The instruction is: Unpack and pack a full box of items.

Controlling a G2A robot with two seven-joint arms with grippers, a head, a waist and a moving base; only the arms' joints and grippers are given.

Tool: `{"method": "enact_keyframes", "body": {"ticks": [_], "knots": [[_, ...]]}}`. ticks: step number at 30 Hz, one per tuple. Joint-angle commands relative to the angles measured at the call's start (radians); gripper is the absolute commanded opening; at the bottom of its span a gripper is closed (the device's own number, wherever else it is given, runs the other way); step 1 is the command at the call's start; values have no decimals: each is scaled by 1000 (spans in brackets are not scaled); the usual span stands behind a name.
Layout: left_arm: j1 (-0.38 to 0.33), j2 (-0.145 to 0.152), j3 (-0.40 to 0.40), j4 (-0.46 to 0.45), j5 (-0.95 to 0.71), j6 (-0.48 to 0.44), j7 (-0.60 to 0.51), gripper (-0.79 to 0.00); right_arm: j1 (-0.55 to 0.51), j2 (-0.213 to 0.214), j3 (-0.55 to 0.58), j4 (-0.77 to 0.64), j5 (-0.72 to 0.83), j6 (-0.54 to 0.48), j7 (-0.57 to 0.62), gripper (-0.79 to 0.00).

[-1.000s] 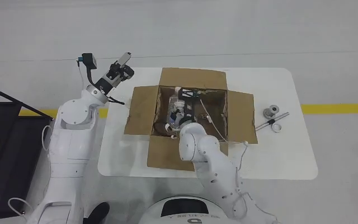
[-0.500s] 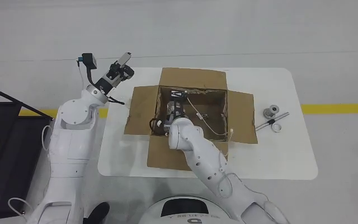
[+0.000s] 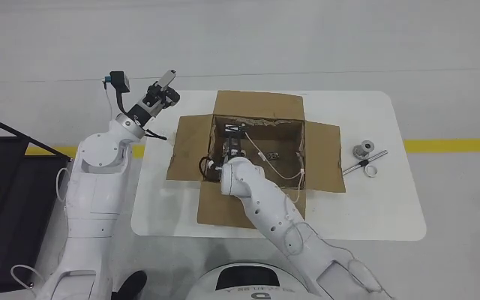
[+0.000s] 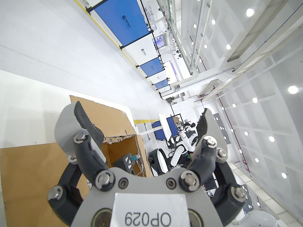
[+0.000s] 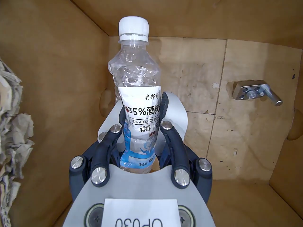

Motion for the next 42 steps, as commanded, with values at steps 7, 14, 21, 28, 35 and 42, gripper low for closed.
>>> {"method": "enact_keyframes", "body": {"ticks": [7,14,21,28,35,42], "knots": [[0,0,0,0,-1,0,0,0,-112,18,36,-226,-60,-5,-21,-228],[0,0,0,0,-1,0,0,0,-480,78,208,-851,-61,-158,-109,-225],[0,0,0,0,-1,0,0,0,-805,102,470,-1070,237,-309,-463,-219],[0,0,0,0,-1,0,0,0,-908,104,692,-1070,506,-282,-561,-283],[0,0,0,0,-1,0,0,0,-805,105,841,-951,623,-93,-530,-360],[0,0,0,0,-1,0,0,0,-579,123,890,-698,486,132,-483,-428]]}}
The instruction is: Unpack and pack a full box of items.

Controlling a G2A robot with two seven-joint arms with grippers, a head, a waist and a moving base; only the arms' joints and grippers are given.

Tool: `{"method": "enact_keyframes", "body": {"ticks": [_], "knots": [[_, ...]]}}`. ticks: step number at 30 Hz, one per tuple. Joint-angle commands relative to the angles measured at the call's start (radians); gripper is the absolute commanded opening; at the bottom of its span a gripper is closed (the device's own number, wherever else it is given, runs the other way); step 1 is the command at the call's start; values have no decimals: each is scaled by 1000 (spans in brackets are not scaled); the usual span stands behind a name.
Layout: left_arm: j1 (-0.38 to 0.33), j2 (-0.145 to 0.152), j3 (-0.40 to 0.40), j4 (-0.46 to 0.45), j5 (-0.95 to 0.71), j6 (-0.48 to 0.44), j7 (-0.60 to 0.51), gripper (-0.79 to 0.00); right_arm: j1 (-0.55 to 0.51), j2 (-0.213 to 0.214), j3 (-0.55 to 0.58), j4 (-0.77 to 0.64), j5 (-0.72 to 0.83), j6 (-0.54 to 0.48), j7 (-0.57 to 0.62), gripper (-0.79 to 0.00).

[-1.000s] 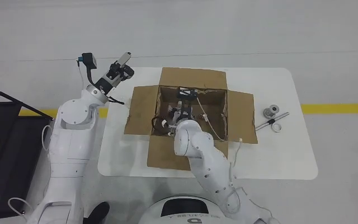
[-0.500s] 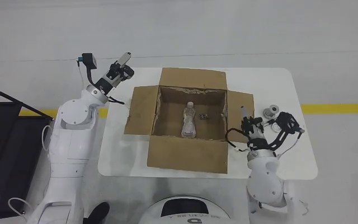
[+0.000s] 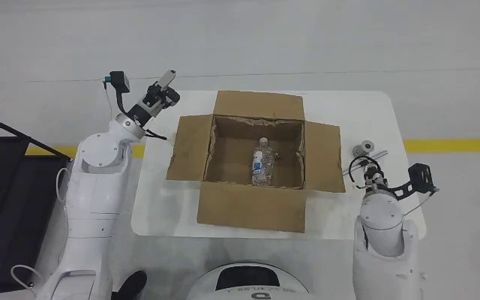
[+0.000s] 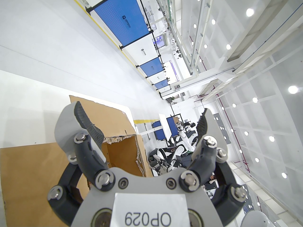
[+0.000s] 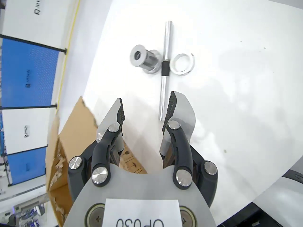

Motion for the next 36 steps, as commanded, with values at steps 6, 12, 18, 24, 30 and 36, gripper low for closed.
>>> {"method": "enact_keyframes", "body": {"ticks": [6,12,18,24,30,36], "knots": [[0,0,0,0,-1,0,0,0,234,32,13,292,-191,109,146,-453],[0,0,0,0,-1,0,0,0,326,49,17,412,-293,160,223,-459],[0,0,0,0,-1,0,0,0,321,56,37,416,-299,161,256,-459],[0,0,0,0,-1,0,0,0,339,60,38,472,-315,191,262,-462],[0,0,0,0,-1,0,0,0,370,59,38,533,-325,197,251,-471],[0,0,0,0,-1,0,0,0,365,54,67,504,-268,194,215,-474]]}}
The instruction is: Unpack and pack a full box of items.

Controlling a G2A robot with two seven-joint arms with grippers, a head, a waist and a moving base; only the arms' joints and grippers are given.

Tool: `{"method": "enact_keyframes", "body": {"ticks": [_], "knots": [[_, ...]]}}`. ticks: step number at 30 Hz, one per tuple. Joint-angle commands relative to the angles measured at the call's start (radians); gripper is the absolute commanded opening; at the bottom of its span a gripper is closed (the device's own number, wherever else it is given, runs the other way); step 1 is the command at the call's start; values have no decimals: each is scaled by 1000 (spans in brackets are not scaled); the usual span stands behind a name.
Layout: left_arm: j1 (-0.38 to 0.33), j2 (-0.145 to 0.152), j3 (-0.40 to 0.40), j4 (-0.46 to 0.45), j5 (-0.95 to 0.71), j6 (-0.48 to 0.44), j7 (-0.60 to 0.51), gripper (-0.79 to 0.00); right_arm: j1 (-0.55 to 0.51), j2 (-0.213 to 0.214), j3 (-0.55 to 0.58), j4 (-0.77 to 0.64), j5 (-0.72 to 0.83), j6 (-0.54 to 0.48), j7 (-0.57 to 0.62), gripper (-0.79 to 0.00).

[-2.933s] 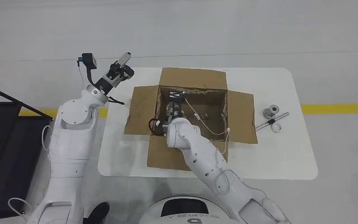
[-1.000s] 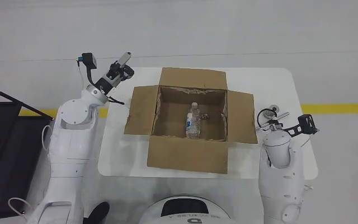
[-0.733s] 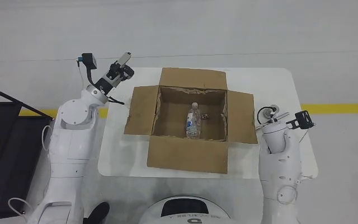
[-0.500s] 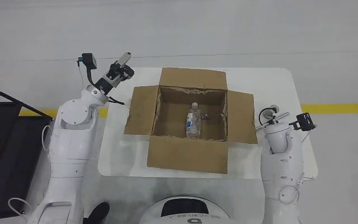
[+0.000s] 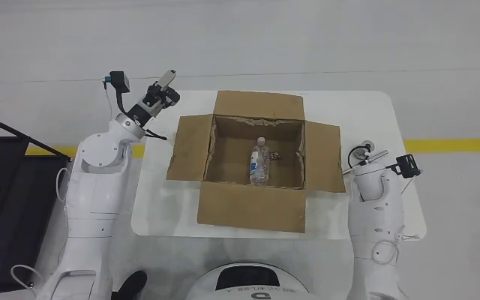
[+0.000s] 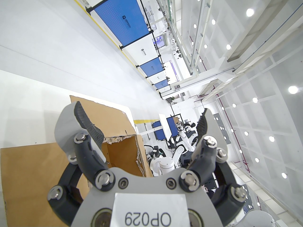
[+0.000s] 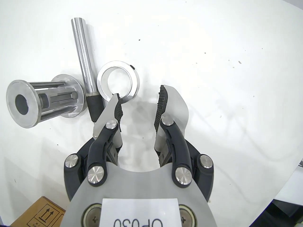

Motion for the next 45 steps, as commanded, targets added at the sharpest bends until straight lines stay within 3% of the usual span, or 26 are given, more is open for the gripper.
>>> {"method": "enact_keyframes", "body": {"ticks": [1,8,16,22,25,27,37,45], "knots": [[0,0,0,0,-1,0,0,0,-10,-2,4,-24,23,-6,-10,-471],[0,0,0,0,-1,0,0,0,-17,-4,30,-52,93,-17,-53,-468],[0,0,0,0,-1,0,0,0,104,10,32,140,46,-10,-87,-462],[0,0,0,0,-1,0,0,0,134,20,48,194,39,-11,-75,-489],[0,0,0,0,-1,0,0,0,123,24,56,186,48,-22,-59,-610],[0,0,0,0,-1,0,0,0,108,26,60,174,48,-25,-53,-785],[0,0,0,0,-1,0,0,0,-38,17,77,-56,119,-14,-83,-785],[0,0,0,0,-1,0,0,0,-174,-4,61,-284,212,-1,-175,-785]]}}
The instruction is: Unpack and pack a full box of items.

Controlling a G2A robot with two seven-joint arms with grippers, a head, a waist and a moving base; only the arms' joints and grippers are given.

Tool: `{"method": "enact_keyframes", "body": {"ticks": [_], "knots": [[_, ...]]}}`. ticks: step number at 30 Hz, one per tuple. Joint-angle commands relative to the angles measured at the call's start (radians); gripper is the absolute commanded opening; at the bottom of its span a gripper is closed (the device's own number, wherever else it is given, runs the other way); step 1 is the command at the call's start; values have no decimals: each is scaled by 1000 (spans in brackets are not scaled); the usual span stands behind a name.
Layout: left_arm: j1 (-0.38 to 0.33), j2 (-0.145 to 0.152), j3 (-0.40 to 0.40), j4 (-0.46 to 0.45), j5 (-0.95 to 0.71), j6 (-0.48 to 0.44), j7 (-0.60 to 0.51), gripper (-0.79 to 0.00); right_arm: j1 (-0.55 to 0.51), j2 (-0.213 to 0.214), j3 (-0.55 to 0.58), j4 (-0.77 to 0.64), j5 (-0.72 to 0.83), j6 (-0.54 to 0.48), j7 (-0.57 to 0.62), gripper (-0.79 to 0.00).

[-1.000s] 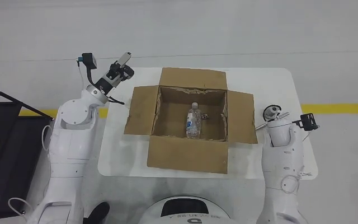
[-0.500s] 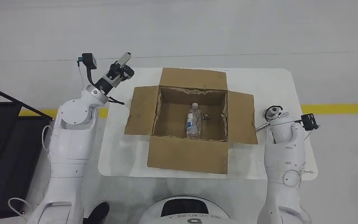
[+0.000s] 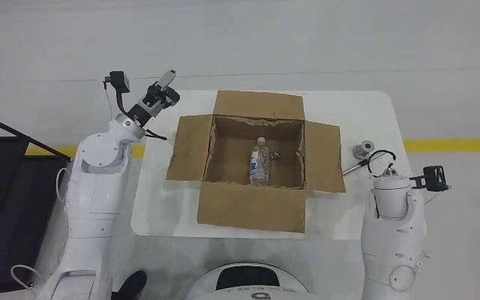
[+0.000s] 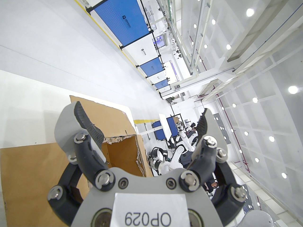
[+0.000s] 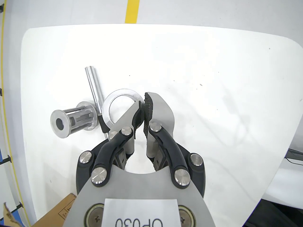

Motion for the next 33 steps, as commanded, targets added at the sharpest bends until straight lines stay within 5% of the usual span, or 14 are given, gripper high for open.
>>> {"method": "enact_keyframes", "body": {"ticks": [1,7,11,18,27,33], "knots": [[0,0,0,0,-1,0,0,0,-25,-5,-2,-52,30,-5,-23,-785],[0,0,0,0,-1,0,0,0,-191,-31,-31,-323,192,-150,-130,-785],[0,0,0,0,-1,0,0,0,-321,-44,-108,-488,288,-348,-183,-785],[0,0,0,0,-1,0,0,0,-412,-36,-314,-582,177,-600,-161,-785],[0,0,0,0,-1,0,0,0,-258,-25,-591,-479,-117,-565,33,-785],[0,0,0,0,-1,0,0,0,-245,-26,-605,-466,-133,-552,44,-785]]}}
